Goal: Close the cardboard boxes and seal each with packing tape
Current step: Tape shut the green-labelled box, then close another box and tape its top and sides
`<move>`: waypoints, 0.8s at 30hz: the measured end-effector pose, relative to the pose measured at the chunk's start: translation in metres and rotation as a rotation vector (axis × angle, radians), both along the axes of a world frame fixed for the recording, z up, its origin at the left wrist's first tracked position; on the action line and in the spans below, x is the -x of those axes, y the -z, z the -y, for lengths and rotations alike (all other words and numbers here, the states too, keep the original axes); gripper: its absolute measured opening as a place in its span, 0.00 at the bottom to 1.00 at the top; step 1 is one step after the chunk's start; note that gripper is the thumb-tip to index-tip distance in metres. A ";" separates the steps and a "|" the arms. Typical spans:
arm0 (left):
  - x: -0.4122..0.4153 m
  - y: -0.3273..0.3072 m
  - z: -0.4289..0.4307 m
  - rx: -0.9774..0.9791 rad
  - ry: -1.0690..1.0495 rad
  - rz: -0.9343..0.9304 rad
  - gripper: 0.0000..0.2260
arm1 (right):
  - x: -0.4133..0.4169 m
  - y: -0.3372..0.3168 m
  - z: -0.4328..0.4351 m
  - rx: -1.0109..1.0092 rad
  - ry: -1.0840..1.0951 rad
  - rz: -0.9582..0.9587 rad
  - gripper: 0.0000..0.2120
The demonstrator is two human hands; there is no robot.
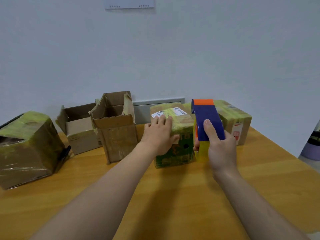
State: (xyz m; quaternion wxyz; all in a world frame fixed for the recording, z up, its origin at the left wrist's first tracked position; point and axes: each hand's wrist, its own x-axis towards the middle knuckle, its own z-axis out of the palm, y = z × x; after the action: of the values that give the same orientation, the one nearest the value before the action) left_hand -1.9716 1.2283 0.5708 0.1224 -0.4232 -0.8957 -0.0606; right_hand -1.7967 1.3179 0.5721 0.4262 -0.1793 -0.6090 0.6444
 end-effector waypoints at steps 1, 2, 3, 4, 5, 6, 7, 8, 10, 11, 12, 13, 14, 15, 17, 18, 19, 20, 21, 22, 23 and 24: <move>0.005 0.001 -0.005 -0.003 0.001 0.000 0.34 | 0.001 0.003 -0.002 -0.010 -0.016 0.008 0.21; 0.009 0.001 -0.010 -0.005 0.001 0.001 0.34 | 0.002 0.005 -0.003 -0.020 -0.029 0.012 0.20; 0.014 0.002 -0.014 -0.011 0.001 0.001 0.34 | 0.003 0.007 -0.004 -0.028 -0.042 0.012 0.20; 0.018 0.003 -0.017 -0.021 -0.001 -0.003 0.34 | 0.005 0.009 -0.005 -0.032 -0.051 0.014 0.20; 0.021 0.004 -0.020 -0.032 0.001 -0.007 0.34 | 0.007 0.010 -0.005 -0.034 -0.056 0.017 0.20; 0.023 0.005 -0.022 -0.044 0.004 -0.009 0.35 | 0.009 0.011 -0.004 -0.038 -0.060 0.021 0.20; 0.024 0.004 -0.023 -0.041 0.003 -0.005 0.35 | 0.010 0.011 -0.003 -0.042 -0.065 0.026 0.20; 0.024 0.002 -0.023 -0.018 -0.008 0.000 0.37 | 0.012 0.012 -0.002 -0.045 -0.072 0.031 0.20; 0.021 -0.006 -0.017 0.056 -0.043 -0.007 0.43 | 0.014 0.013 0.002 -0.039 -0.084 0.035 0.20; 0.018 -0.013 -0.011 0.068 -0.061 -0.030 0.44 | 0.016 0.013 0.004 -0.038 -0.088 0.038 0.21; 0.015 -0.023 -0.002 0.041 -0.076 -0.068 0.44 | 0.018 0.012 0.007 -0.042 -0.091 0.041 0.21; 0.011 -0.033 0.009 -0.018 -0.091 -0.117 0.42 | 0.020 0.011 0.010 -0.046 -0.096 0.041 0.22; 0.009 -0.044 0.022 -0.095 -0.121 -0.172 0.39 | 0.021 0.009 0.013 -0.050 -0.105 0.036 0.22; 0.008 -0.055 0.037 -0.161 -0.172 -0.219 0.36 | 0.023 0.007 0.018 -0.053 -0.117 0.027 0.22; 0.014 -0.073 0.071 -0.226 -0.310 -0.242 0.34 | 0.028 0.002 0.030 -0.051 -0.143 0.009 0.22; 0.018 -0.077 0.086 -0.210 -0.381 -0.221 0.33 | 0.030 0.000 0.037 -0.042 -0.155 0.004 0.21; 0.022 -0.078 0.100 -0.164 -0.435 -0.187 0.31 | 0.032 -0.003 0.044 -0.028 -0.165 0.001 0.21; 0.025 -0.076 0.111 -0.116 -0.458 -0.128 0.26 | 0.034 -0.005 0.051 -0.020 -0.172 0.000 0.21; 0.027 -0.072 0.121 -0.096 -0.446 -0.078 0.17 | 0.036 -0.007 0.059 -0.021 -0.175 0.001 0.21; 0.030 -0.066 0.128 -0.102 -0.418 -0.044 0.08 | 0.038 -0.009 0.065 -0.030 -0.176 0.003 0.21; 0.031 -0.060 0.134 -0.118 -0.392 -0.012 0.01 | 0.039 -0.011 0.071 -0.042 -0.177 0.001 0.21; 0.030 -0.057 0.139 -0.137 -0.375 -0.003 0.06 | 0.040 -0.014 0.076 -0.054 -0.176 0.001 0.21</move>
State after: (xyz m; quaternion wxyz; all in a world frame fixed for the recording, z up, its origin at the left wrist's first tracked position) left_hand -2.0012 1.0888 0.6276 0.1615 -0.2395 -0.9525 -0.0968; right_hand -1.8364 1.2422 0.5863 0.3723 -0.1137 -0.6399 0.6626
